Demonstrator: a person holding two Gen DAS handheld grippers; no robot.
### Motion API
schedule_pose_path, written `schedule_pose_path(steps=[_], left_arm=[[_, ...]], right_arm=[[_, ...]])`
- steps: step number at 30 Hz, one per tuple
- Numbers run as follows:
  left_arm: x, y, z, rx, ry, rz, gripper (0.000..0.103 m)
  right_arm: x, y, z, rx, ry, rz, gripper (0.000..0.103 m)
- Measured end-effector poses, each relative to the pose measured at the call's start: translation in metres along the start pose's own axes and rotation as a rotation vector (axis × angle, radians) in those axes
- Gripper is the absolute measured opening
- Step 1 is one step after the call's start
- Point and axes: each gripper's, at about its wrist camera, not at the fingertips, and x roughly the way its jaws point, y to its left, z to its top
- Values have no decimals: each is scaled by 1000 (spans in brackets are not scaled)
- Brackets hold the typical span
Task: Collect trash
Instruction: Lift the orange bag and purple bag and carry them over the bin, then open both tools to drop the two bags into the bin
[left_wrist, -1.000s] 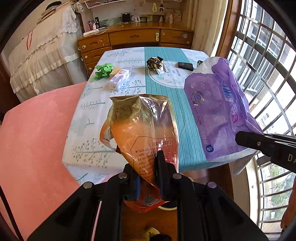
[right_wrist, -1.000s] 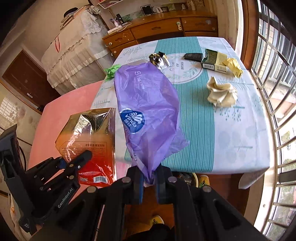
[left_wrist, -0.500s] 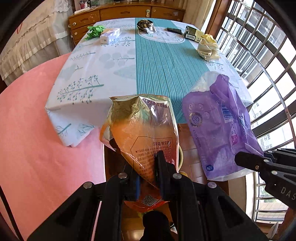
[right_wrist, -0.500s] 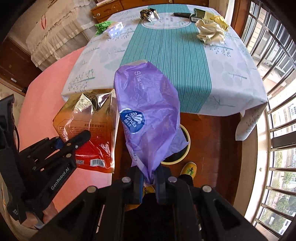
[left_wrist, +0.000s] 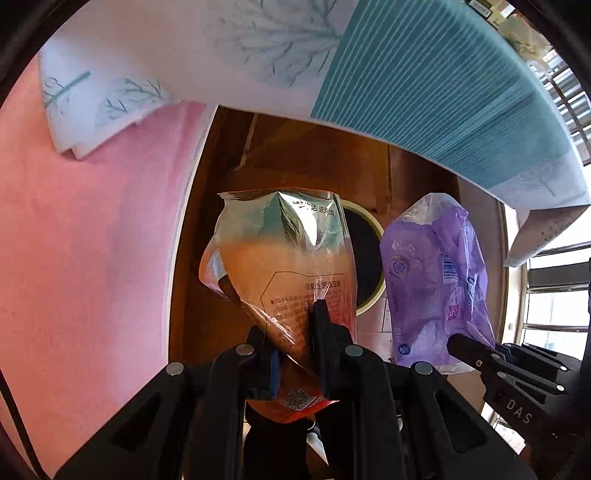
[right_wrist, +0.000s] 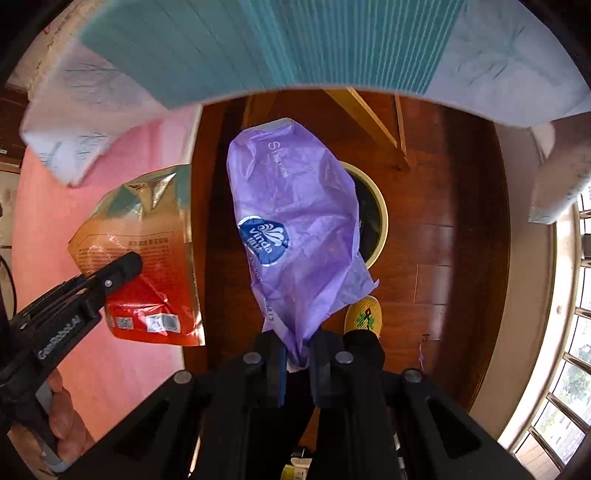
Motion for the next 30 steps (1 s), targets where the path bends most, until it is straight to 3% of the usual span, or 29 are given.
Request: schedule_pose_path(steps=[9, 16, 17, 19, 20, 22, 24, 25, 30], left_arm=[[147, -14, 24, -60, 55, -11, 15], [240, -32, 26, -23, 82, 3, 19], [249, -32, 24, -14, 83, 12, 22], [261, -35, 21, -6, 91, 18, 43], [265, -36, 20, -8, 94, 11, 46], [269, -36, 21, -11, 95, 11, 62], [268, -38, 20, -12, 72, 31, 76], [265, -37, 20, -15, 61, 34, 81], [246, -28, 17, -34, 21, 56, 81]], right_arm=[[131, -52, 47, 63, 30, -30, 10], [209, -82, 68, 72, 76, -28, 12], [217, -84, 71, 65, 89, -19, 14], [230, -87, 73, 54, 97, -15, 17], [235, -88, 73, 51, 94, -16, 21], [240, -89, 72, 58, 96, -13, 39], [241, -90, 72, 71, 92, -8, 51], [238, -90, 73, 72, 86, -9, 54], [234, -89, 75, 60, 83, -10, 54]])
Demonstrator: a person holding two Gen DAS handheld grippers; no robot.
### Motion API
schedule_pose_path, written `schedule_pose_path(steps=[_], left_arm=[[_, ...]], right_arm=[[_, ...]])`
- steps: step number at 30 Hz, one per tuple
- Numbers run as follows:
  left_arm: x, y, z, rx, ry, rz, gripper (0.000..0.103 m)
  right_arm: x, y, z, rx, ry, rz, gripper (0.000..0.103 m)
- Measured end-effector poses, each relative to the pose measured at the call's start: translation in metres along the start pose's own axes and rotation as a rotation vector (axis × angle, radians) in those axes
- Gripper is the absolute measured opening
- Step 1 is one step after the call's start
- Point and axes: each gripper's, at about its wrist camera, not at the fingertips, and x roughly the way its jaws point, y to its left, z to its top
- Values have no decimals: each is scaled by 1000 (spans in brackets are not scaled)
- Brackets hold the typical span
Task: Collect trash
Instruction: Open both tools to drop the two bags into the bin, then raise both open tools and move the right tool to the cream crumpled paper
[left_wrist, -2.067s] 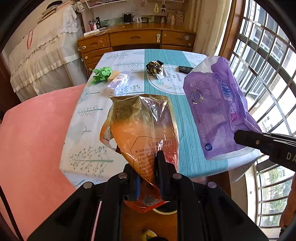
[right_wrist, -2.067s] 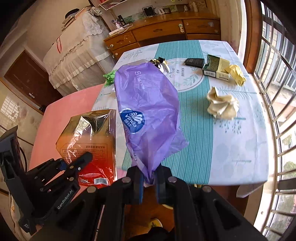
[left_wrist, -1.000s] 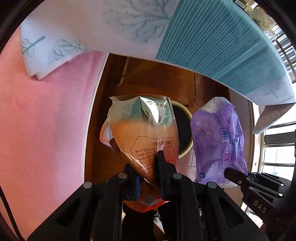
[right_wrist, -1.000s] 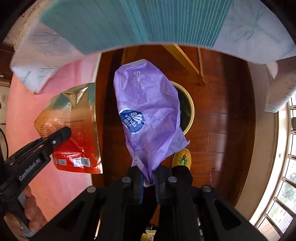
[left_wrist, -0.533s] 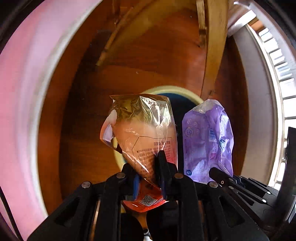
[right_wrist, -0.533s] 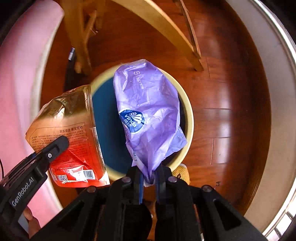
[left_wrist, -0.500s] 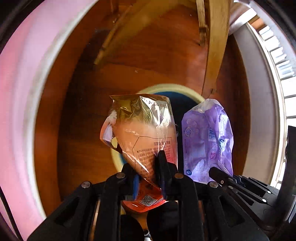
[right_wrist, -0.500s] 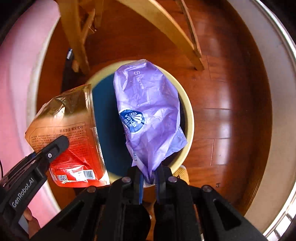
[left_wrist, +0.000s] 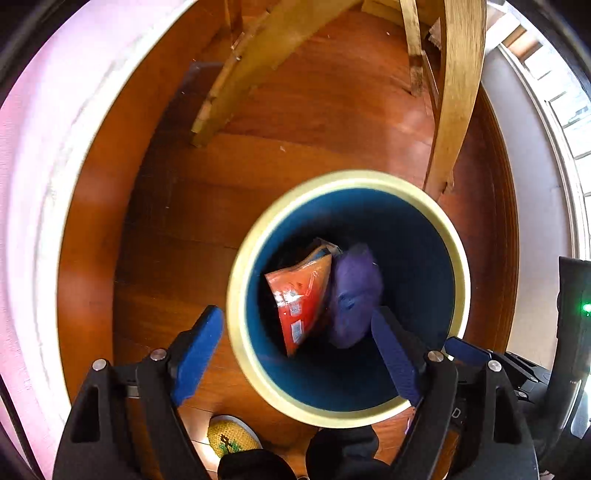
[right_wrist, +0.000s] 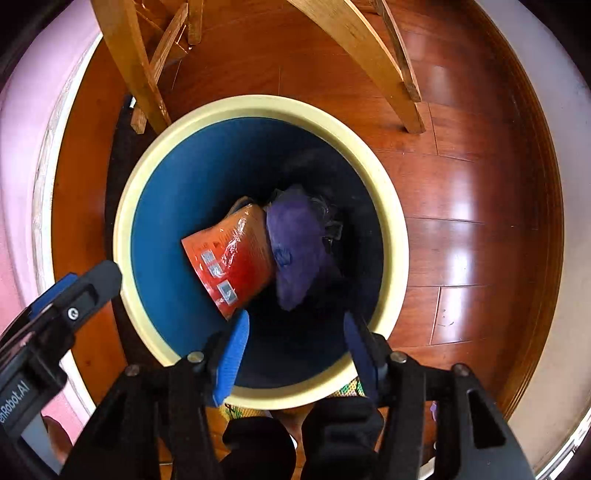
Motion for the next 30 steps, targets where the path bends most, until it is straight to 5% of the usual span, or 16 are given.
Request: schedule_pose_path(steps=[7, 21, 30], left_arm=[[-54, 16, -10, -35, -54, 35, 81], [-237, 16, -5, 30, -201, 26, 81], [-353, -16, -12, 200, -267, 96, 81]], right_arm=[[-45, 9, -5, 21, -30, -19, 54], [-203, 59, -47, -35, -131, -8, 54], [-301, 77, -88, -7, -156, -44, 54]])
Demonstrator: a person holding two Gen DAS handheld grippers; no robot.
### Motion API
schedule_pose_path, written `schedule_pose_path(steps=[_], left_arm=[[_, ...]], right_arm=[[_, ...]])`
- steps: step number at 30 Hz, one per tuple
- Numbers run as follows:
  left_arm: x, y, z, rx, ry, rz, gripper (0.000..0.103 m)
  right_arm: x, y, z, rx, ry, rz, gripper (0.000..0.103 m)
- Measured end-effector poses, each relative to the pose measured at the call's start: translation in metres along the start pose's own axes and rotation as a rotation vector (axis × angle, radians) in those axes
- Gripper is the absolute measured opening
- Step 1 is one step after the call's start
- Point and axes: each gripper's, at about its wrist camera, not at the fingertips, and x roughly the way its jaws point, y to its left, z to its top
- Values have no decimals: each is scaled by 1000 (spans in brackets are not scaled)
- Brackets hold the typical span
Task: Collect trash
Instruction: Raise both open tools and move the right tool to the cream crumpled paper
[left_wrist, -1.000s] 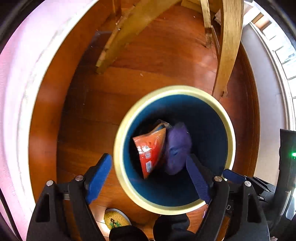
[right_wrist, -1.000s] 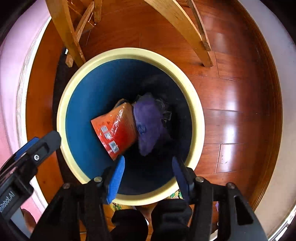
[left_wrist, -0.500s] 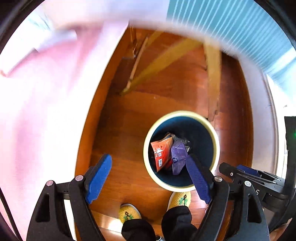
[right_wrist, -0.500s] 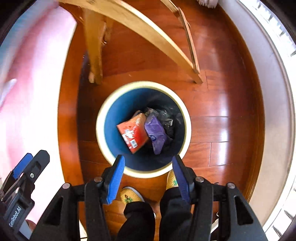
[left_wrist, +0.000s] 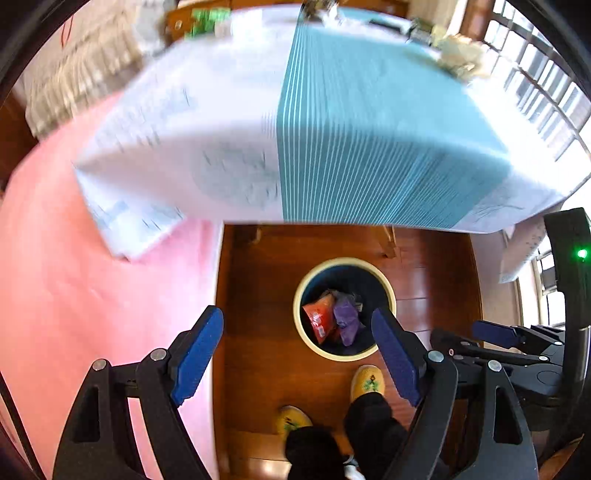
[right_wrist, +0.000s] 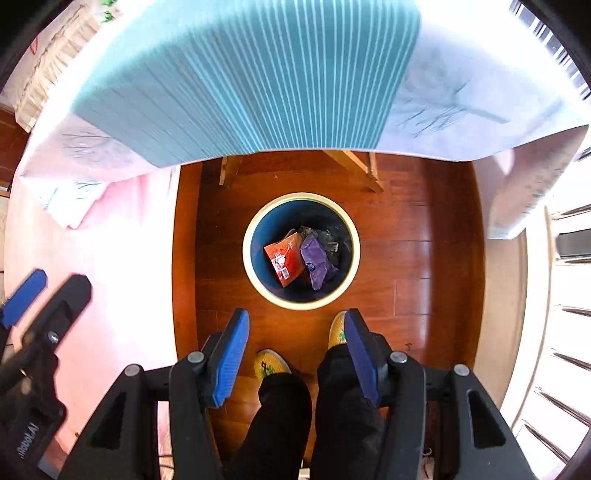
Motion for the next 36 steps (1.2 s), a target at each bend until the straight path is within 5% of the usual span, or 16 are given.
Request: schedule_pose_path(steps=[7, 20, 27, 36], left_arm=[[-86, 15, 17, 20, -83, -30, 81], [-167, 29, 47, 105, -226, -11, 81], [-184, 28, 78, 120, -289, -34, 81], [-155, 21, 130, 108, -254, -40, 81]], right_arm=[[-74, 13, -12, -24, -72, -14, 54], [-180, 33, 0, 24, -309, -6, 54], [-220, 27, 22, 29, -424, -32, 54], [-229, -5, 83, 52, -496, 5, 54]])
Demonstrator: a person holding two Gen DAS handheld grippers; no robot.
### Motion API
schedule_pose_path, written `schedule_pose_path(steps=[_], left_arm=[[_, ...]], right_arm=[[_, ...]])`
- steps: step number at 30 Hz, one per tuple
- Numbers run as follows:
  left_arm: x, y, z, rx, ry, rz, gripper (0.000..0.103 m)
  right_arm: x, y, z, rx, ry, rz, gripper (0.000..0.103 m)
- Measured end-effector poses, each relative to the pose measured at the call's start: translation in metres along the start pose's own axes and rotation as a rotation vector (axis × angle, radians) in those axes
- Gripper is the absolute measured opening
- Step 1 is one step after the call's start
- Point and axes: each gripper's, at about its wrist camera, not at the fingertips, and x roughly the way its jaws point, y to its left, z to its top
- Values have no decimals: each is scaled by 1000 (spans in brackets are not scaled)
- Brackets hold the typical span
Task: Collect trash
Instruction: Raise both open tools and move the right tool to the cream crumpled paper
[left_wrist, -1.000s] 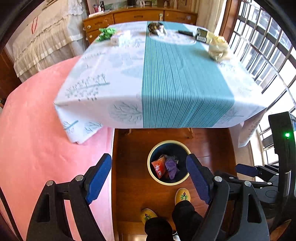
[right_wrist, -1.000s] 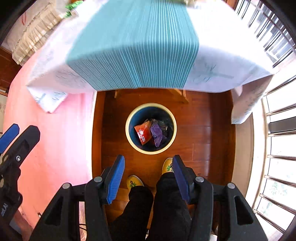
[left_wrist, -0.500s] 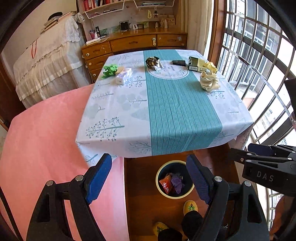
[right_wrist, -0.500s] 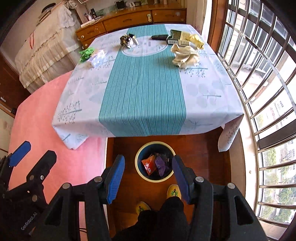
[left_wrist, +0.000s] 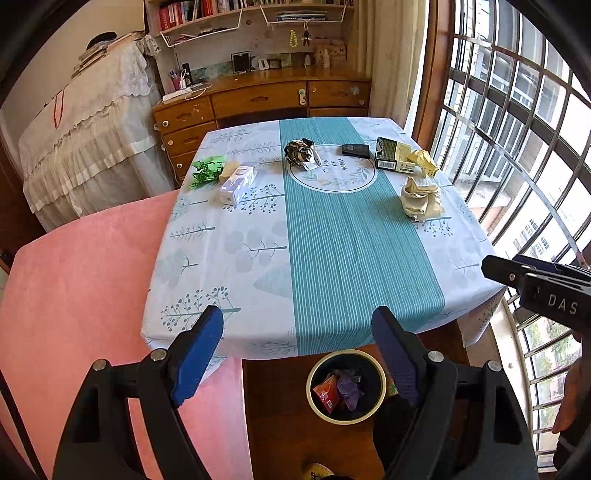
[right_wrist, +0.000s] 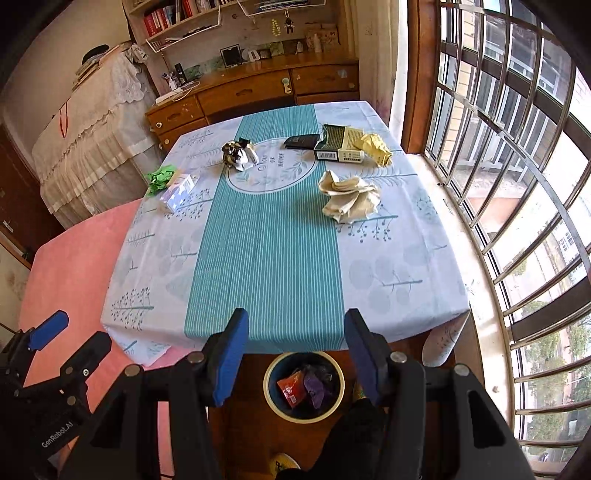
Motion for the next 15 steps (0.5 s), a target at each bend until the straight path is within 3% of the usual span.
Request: schedule_pose_path(steps=[6, 9, 15], left_arm=[[58, -14, 49, -69, 42, 2, 81], [94, -36, 84, -102, 74, -32, 81], [163, -93, 139, -101, 149, -26, 81]], right_arm=[[47, -38, 61, -49, 8, 35, 54], [77, -57, 90, -122, 29, 51, 54], [140, -85, 136, -314, 140, 106, 54]])
